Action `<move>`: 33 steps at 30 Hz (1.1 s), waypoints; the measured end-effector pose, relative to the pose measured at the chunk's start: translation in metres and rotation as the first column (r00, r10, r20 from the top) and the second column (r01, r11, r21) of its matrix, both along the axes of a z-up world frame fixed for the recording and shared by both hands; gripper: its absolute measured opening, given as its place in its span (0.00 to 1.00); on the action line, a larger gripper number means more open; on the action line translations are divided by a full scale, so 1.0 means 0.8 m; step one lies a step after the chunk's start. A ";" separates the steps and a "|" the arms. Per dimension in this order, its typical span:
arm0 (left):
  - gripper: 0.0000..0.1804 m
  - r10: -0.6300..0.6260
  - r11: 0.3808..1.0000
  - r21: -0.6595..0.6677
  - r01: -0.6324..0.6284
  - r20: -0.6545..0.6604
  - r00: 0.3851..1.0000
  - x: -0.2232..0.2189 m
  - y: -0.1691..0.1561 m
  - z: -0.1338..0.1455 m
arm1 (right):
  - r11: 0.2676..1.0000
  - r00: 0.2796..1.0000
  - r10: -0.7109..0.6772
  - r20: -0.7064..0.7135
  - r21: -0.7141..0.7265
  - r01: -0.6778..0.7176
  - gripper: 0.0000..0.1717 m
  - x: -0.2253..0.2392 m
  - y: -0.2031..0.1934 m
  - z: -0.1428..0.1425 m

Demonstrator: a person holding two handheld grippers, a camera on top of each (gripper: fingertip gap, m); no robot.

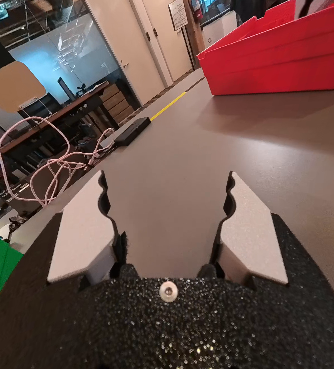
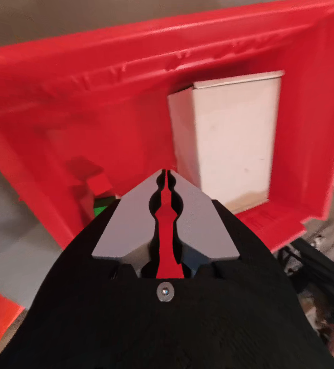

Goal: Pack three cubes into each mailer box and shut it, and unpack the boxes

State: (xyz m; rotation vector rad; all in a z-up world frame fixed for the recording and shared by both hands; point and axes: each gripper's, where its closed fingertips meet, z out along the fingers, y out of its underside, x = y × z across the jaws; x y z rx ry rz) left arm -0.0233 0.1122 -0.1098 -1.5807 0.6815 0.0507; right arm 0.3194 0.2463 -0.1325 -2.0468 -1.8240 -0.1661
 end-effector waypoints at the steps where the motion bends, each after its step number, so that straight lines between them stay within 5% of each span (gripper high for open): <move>1: 0.65 0.000 1.000 0.001 0.000 -0.002 1.000 0.000 0.000 0.000 | 0.999 0.999 -0.009 0.035 -0.035 0.010 0.03 0.003 -0.003 -0.011; 5: 0.65 -0.002 1.000 0.000 0.002 0.000 1.000 0.000 0.000 0.000 | 0.999 0.985 -0.031 0.173 -0.006 0.032 0.00 0.019 0.014 -0.043; 17: 0.65 -0.037 0.999 -0.014 0.038 0.031 0.999 0.003 -0.005 0.001 | 0.965 0.987 -0.092 0.133 0.256 0.055 0.00 0.006 0.055 -0.040; 22: 0.61 -0.053 0.998 0.030 0.049 0.149 0.987 -0.001 -0.010 0.024 | 0.906 0.968 -0.088 -0.235 0.384 0.175 0.00 -0.047 0.015 0.060; 26: 0.60 0.001 0.999 0.043 -0.010 0.208 0.978 -0.018 -0.006 0.033 | 0.843 0.795 0.193 -0.575 0.512 0.166 0.06 -0.159 -0.051 0.163; 30: 0.58 0.050 0.997 0.049 -0.063 0.231 0.972 -0.032 -0.003 0.036 | 0.773 0.594 0.512 -0.620 0.635 -0.003 0.14 -0.305 -0.128 0.177; 33: 0.57 0.085 0.993 0.056 -0.101 0.236 0.968 -0.040 -0.001 0.039 | 0.748 0.416 0.557 -0.719 0.652 0.126 0.16 -0.369 -0.127 0.176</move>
